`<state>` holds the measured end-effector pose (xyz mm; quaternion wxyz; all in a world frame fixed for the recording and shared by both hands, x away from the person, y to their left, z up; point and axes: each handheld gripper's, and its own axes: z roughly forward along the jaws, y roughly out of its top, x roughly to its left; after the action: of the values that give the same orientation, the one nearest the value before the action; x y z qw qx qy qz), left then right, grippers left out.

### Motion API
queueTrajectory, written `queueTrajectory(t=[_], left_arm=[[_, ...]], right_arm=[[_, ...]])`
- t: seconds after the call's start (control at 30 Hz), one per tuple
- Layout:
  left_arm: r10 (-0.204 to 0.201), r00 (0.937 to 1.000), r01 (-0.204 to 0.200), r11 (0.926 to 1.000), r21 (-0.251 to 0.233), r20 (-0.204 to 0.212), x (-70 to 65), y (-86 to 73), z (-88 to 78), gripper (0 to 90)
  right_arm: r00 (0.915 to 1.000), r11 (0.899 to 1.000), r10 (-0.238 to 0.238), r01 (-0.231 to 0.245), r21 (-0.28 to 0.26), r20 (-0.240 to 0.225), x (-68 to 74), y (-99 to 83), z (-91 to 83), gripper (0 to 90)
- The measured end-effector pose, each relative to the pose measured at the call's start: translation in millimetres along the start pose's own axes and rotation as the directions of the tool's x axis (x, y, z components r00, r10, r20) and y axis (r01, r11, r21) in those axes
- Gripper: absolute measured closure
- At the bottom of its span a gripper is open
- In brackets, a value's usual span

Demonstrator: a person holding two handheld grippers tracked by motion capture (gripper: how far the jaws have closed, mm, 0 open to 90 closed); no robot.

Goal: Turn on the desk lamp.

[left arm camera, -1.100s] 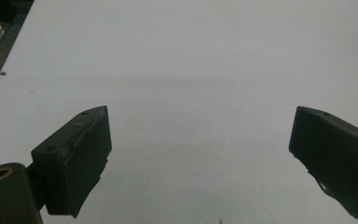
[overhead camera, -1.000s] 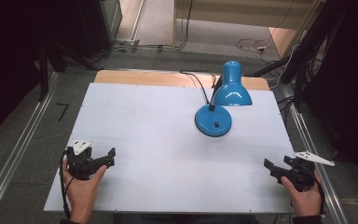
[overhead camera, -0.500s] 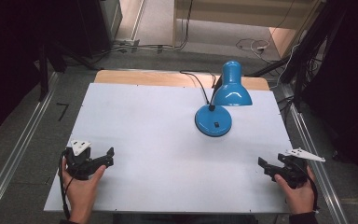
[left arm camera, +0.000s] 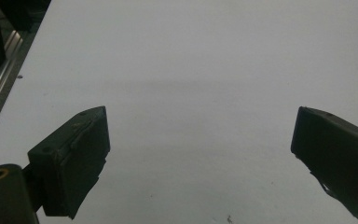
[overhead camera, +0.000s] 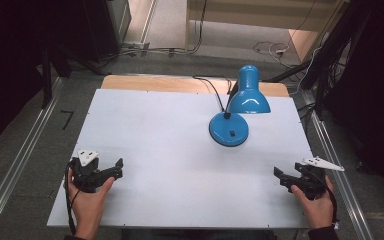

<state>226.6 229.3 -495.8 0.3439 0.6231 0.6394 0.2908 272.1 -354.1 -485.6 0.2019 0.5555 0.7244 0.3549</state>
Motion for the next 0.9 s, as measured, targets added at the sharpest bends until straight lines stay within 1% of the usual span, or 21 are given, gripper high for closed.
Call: queueTrajectory(t=[0.07, 0.27, 0.4, 0.9], left_arm=[[0.001, 1.0, -0.001, 1.0, 0.0, 0.0, 0.4, 0.2, -0.4, 5.4], [0.0, 1.0, 0.0, 1.0, -0.001, -0.001, 0.0, -0.1, 0.2, 5.5], [0.001, 1.0, -0.001, 1.0, -0.002, 0.0, 0.2, 0.0, -0.3, 5.4], [0.001, 1.0, -0.001, 0.9999, -0.012, -0.005, -0.7, 0.2, -0.4, 5.5]], right_arm=[[1.0, 1.0, 0.005, -0.005, -0.001, -0.003, 1.3, 0.5, 0.1, 12.2], [1.0, 1.0, -0.002, 0.002, -0.003, -0.006, 3.4, 2.4, 1.4, 12.2], [0.9999, 1.0, 0.003, -0.003, -0.003, -0.011, 5.3, 4.0, 2.1, 12.1], [0.9996, 1.0, -0.012, 0.012, -0.017, -0.024, 13.3, 12.2, 7.5, 12.2]])
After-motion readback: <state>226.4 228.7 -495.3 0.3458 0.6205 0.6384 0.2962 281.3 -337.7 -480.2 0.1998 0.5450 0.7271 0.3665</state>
